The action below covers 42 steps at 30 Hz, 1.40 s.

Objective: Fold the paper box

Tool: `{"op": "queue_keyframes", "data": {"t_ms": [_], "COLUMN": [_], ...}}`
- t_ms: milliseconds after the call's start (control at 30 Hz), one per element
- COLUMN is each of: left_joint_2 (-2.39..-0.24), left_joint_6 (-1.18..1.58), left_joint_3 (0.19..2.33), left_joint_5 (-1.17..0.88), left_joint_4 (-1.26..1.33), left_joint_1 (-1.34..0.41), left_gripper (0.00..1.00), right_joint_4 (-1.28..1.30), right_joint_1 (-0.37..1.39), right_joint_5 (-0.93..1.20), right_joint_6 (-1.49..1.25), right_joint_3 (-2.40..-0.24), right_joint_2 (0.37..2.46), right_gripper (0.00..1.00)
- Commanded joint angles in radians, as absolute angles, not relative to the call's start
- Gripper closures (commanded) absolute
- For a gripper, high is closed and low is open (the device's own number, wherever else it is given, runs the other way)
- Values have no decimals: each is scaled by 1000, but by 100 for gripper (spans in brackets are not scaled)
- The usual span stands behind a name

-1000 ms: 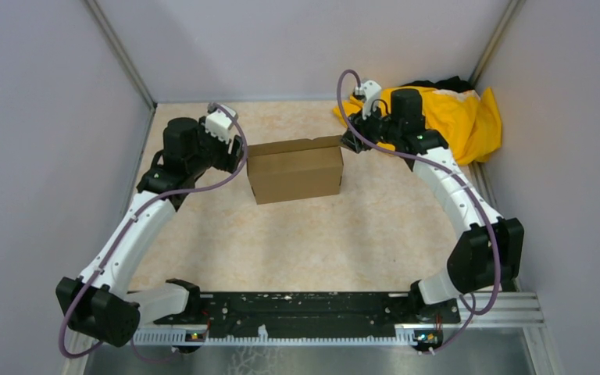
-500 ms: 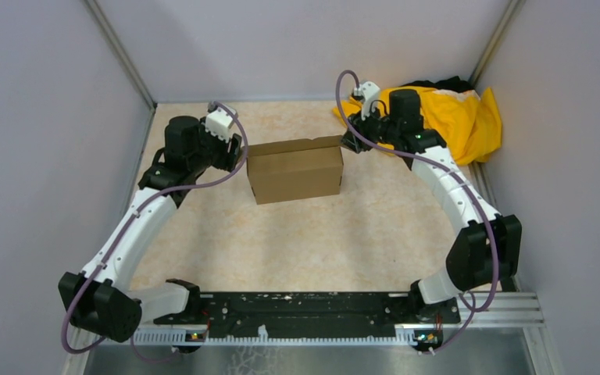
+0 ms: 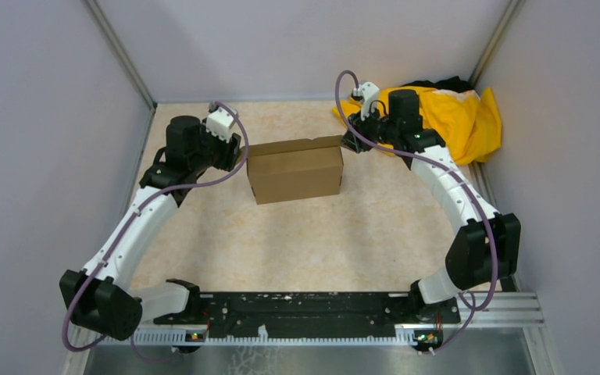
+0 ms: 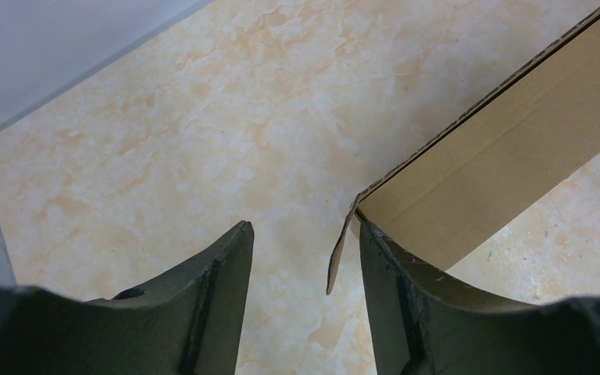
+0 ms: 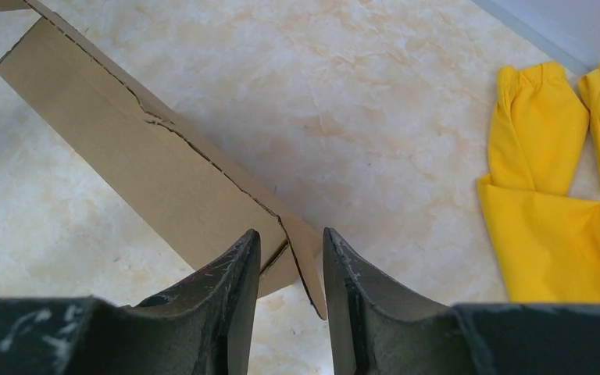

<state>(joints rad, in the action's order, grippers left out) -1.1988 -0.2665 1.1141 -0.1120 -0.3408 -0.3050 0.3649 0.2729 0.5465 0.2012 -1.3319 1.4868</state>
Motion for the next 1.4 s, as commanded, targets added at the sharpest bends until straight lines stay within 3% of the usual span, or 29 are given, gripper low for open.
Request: {"op": "queue_keyframes", "data": {"t_ms": [0, 1267, 1367], "left_joint_2": [-1201, -1239, -1246], "left_joint_6": [-271, -246, -243], "left_joint_3": [1148, 1169, 1178], "left_joint_5": [-109, -185, -182], "left_joint_4": [-348, -374, -381], "left_joint_1": [-299, -301, -301], "left_gripper": [41, 56, 65], "right_joint_4": [354, 353, 355], "right_joint_1": [281, 286, 289], "right_joint_5": [541, 490, 489], "right_joint_6": [218, 204, 202], "right_joint_3": [-1396, -1370, -1371], "right_joint_2": [1484, 1459, 1459], "right_gripper": [65, 75, 77]}}
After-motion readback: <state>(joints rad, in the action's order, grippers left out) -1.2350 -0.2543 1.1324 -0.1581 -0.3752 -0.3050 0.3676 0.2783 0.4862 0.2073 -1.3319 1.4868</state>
